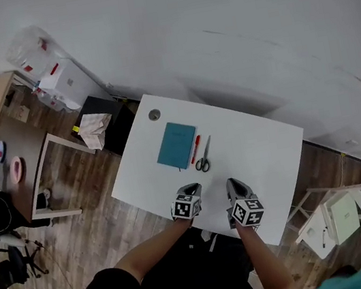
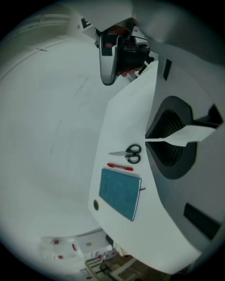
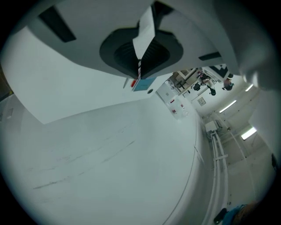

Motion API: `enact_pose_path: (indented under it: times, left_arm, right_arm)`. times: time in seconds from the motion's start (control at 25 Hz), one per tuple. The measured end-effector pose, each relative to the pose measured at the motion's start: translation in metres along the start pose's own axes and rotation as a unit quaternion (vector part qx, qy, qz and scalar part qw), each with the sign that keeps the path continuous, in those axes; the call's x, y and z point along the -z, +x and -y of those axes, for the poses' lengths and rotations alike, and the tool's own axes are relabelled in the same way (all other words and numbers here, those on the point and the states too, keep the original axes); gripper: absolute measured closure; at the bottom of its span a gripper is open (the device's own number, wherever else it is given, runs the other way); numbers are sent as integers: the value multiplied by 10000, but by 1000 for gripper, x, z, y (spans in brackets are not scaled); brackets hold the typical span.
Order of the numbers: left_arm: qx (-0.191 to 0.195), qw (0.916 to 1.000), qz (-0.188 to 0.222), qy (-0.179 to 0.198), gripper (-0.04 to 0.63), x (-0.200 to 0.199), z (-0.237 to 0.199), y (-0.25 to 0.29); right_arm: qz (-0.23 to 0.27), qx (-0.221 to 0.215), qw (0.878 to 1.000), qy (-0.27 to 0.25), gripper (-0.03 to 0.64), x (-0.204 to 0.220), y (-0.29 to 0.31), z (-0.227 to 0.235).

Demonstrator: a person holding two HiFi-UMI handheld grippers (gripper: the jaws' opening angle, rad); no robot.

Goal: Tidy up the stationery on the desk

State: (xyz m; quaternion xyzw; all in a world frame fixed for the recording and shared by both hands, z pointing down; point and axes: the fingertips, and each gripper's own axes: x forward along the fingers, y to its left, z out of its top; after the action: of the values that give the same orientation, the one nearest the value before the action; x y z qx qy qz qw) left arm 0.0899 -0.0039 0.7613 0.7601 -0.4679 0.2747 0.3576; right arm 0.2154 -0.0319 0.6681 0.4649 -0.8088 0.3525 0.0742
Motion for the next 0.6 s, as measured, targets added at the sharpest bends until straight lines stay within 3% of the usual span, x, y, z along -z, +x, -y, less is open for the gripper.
enact_pose_path:
  times: [0.08, 0.16, 0.28, 0.4, 0.52, 0.6]
  left_arm:
    - [-38, 9978, 661, 3, 576, -10, 10, -31]
    - [156, 9943, 1053, 73, 581, -16, 25, -59]
    - [438, 9878, 1484, 186, 581, -22, 47, -93]
    - [537, 9786, 1899, 588, 581, -39, 55, -126]
    - [706, 9674, 2205, 1030, 581, -47, 51, -162]
    - [809, 9641, 2231, 1192, 581, -47, 37, -178]
  right_arm:
    - [95, -104, 9996, -237, 578, -5, -7, -17]
    - [207, -225, 9986, -434, 578, -4, -14, -39]
    - [440, -183, 9963, -719, 580, -1, -26, -68]
    - [575, 28, 9940, -930, 579, -1, -34, -97]
    - [807, 163, 9917, -984, 578, 3, -42, -138]
    - [1059, 264, 9880, -1091, 580, 4, -44, -167]
